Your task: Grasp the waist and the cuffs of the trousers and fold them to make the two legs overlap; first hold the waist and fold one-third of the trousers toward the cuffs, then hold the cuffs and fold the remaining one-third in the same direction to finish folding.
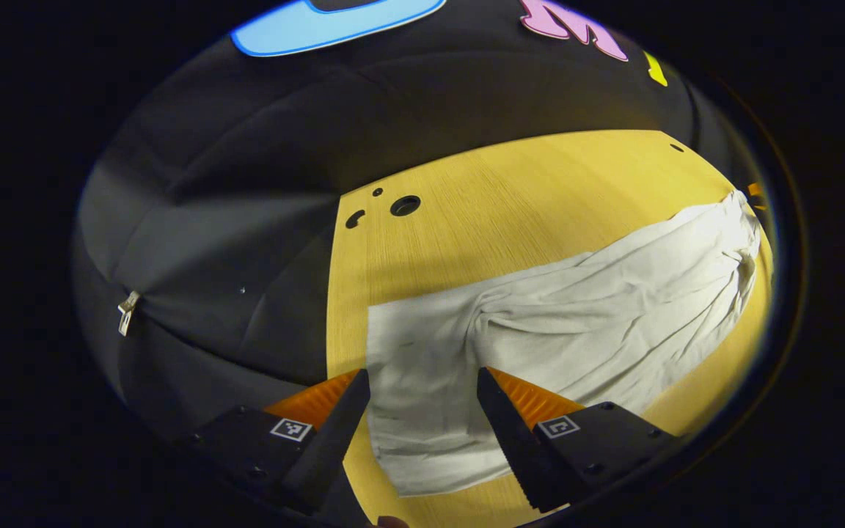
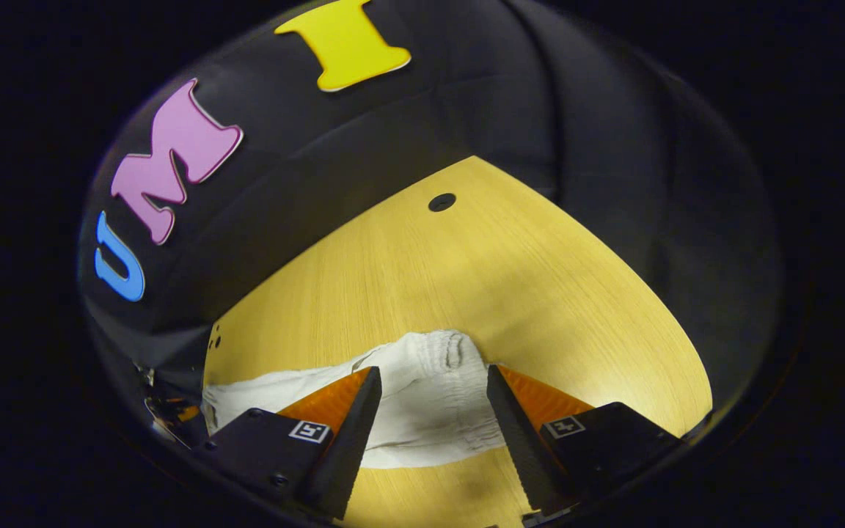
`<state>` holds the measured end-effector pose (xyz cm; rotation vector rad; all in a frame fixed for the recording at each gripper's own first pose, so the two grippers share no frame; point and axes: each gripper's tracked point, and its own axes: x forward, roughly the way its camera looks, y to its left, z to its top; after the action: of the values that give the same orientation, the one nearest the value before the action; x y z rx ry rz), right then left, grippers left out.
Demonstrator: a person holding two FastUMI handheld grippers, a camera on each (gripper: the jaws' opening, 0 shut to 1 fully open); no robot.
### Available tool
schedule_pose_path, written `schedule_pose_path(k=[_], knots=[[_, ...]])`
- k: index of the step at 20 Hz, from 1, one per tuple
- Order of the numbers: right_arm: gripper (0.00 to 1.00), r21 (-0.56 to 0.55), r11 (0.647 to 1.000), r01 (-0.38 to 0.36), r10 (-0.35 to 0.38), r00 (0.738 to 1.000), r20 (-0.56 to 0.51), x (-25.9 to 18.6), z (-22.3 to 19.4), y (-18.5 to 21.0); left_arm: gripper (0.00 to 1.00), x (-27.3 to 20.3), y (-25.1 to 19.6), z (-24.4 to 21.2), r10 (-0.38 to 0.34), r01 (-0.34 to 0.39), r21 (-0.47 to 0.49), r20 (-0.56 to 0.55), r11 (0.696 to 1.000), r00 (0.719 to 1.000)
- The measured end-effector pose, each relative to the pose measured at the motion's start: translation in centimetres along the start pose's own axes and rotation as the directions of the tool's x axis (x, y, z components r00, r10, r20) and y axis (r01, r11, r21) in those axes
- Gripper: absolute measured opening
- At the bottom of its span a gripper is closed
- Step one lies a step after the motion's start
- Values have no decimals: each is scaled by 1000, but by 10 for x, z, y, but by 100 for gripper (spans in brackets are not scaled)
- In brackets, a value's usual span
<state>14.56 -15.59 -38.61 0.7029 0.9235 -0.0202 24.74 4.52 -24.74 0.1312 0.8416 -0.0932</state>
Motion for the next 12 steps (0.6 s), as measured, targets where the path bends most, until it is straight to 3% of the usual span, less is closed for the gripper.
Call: schedule_pose_path(k=[3, 5, 8, 12], knots=[[89, 94, 995, 30, -30, 1000, 7, -22, -14, -8, 96, -17, 7, -10, 8, -7, -72, 13, 997, 1000], [89, 195, 980, 31, -31, 1000, -3, -32, -28, -4, 96, -28, 5, -19, -13, 17, -179, 22, 984, 1000], [90, 327, 943, 63, -68, 998, 5, -33, -49, -9, 96, -38, -1, -31, -38, 47, -321, 34, 946, 999], [89, 400, 910, 112, -124, 992, 4, -26, -76, -22, 96, -50, -9, -44, -54, 71, -447, 51, 892, 997]])
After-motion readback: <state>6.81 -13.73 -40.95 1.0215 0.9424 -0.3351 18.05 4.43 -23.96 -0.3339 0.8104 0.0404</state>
